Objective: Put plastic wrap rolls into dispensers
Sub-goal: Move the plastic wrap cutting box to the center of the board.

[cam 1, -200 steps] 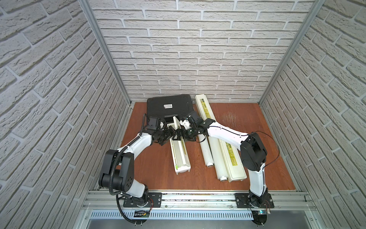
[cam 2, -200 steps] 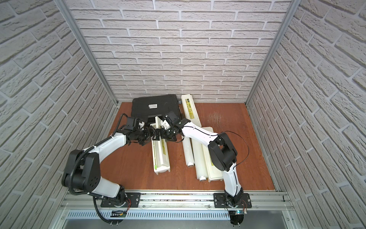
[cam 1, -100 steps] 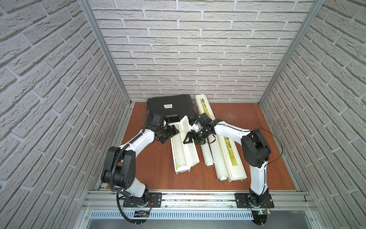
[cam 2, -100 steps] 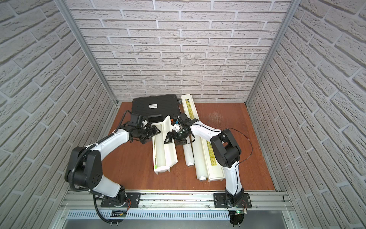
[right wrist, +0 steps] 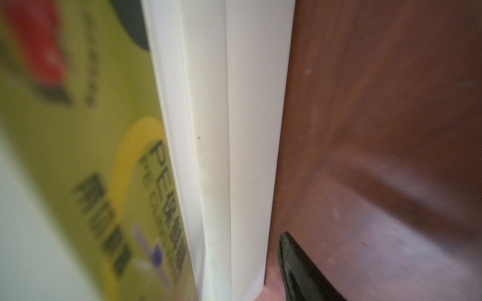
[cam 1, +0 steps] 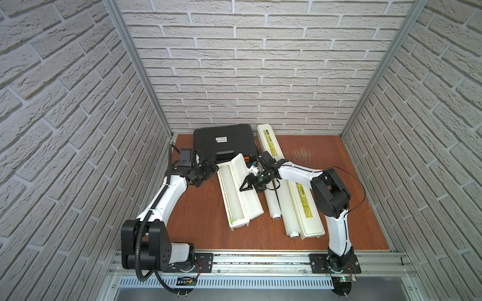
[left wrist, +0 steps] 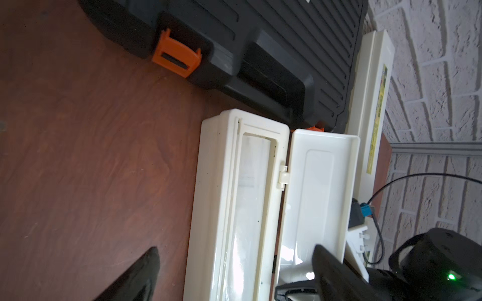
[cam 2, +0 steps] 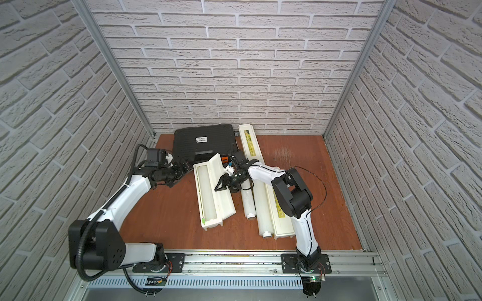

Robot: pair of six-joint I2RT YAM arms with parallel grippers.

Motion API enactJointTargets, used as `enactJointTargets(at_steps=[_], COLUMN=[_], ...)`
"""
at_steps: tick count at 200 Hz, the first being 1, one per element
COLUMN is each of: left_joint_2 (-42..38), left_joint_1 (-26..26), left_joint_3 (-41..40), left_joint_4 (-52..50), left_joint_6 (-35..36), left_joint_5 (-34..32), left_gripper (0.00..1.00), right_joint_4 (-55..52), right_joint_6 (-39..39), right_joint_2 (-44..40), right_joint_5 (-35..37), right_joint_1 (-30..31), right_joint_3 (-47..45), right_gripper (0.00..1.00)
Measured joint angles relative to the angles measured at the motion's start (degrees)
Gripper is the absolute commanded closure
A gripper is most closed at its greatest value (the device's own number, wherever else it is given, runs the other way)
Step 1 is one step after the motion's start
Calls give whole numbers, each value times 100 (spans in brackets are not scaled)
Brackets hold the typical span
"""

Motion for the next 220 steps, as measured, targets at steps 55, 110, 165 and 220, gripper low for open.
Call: enactJointTargets(at_steps=[55, 110, 165, 220], left_joint_2=[-127, 846, 1434, 1539], left_joint_1=[793, 994, 1244, 1270], left_joint_3=[-831, -999, -162, 243], left_joint_4=[-133, 470, 619, 564], left_joint_6=[13, -42, 96, 387], left_joint_5=[70, 516, 297, 284], left_gripper=[9, 11, 11, 9], right_joint_4=[1373, 1917, 2404, 1191], right_joint_6=[1421, 2282, 3084, 2135], right_joint_2=[389, 1128, 1574, 1333], right_joint_5=[-96, -186, 103, 1237], right_joint_1=[789, 986, 1110, 1213], right_joint_3=[96, 968, 1537, 1696], right_gripper=[43, 43, 37, 0])
